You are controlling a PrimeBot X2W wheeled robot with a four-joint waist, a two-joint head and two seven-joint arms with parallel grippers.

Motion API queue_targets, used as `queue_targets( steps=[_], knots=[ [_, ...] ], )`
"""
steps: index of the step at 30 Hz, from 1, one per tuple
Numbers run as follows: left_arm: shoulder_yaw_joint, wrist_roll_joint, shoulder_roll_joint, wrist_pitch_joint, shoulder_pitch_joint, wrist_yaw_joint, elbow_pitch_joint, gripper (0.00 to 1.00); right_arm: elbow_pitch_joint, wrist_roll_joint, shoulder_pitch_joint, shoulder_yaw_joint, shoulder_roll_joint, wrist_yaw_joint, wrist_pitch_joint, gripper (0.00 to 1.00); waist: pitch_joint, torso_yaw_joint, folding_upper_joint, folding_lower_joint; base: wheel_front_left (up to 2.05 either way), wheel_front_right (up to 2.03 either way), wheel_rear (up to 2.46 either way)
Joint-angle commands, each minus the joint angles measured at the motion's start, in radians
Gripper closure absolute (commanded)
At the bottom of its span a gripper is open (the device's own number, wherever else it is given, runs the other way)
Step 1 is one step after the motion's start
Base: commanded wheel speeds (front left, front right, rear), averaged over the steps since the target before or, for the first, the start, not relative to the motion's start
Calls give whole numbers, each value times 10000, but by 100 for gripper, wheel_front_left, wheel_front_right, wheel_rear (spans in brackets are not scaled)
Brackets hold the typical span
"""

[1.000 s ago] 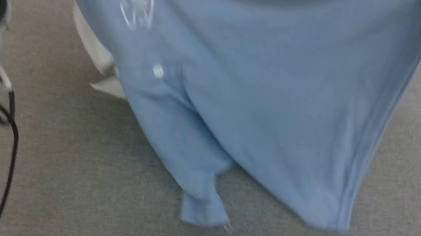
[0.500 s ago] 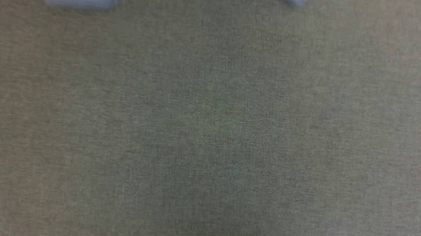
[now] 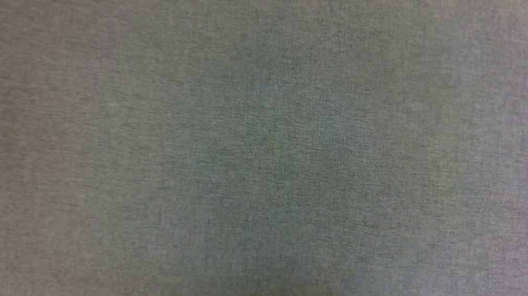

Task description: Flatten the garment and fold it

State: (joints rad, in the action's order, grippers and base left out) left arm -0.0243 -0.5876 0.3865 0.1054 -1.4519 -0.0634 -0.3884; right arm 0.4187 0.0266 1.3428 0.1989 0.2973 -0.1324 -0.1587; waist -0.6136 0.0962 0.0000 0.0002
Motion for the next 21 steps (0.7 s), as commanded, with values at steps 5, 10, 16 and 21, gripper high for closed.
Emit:
queue_targets(
  steps=[5,10,16,21],
  knots=[
    [-253,223,458,-351,2610,127,-795,100,768,-856,-1924,656,-111,17,436,100,1125,-472,0,-2,0,0,0],
    [-781,10,596,-1693,5492,448,-866,100,1190,-1742,-3738,1424,-17,17,704,100,2135,-768,0,-2,0,0,0],
    [-1132,-835,671,-3781,9111,561,256,100,1279,-2622,-5561,1842,251,17,928,100,3186,-1107,0,-2,0,0,0],
    [-1273,-1425,763,-4954,11929,283,1991,100,1014,-3076,-6932,1590,404,17,1082,100,3790,-1319,0,-2,0,0,0]
  ],
)
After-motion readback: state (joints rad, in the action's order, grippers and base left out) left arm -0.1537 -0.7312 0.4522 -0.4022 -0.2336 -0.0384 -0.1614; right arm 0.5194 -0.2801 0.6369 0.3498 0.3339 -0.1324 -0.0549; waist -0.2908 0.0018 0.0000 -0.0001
